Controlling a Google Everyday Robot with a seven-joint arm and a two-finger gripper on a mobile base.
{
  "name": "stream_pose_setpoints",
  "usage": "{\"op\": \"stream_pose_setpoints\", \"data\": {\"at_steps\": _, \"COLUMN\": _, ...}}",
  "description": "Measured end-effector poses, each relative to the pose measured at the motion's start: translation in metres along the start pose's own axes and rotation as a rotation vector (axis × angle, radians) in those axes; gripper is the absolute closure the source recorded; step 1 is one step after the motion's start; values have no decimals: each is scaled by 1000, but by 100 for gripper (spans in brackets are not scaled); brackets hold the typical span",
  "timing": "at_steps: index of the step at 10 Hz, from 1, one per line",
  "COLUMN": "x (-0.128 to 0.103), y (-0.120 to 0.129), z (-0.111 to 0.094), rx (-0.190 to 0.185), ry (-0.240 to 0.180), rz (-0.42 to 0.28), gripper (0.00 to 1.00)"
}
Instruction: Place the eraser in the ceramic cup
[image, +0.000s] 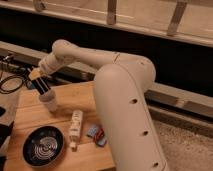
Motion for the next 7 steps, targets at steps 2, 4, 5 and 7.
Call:
{"op": "stream_pose_setpoints", "data": {"at_steps": 2, "x": 8, "y": -4, "z": 9, "rx": -20, "ry": -1, "rz": 0, "gripper": 64}}
{"op": "stream_pose_setpoints", "data": {"at_steps": 4, "x": 16, "y": -8, "z": 18, "rx": -35, "ry": -1, "rz": -2, "gripper": 44}}
{"op": "stream_pose_setpoints", "data": {"at_steps": 5, "x": 20, "y": -11, "z": 23, "rx": -42, "ry": -4, "rz": -1, "gripper": 35}}
{"op": "stream_pose_setpoints", "data": {"at_steps": 7, "x": 24, "y": -21, "z": 28, "rx": -50, "ry": -23, "rz": 4, "gripper": 21}}
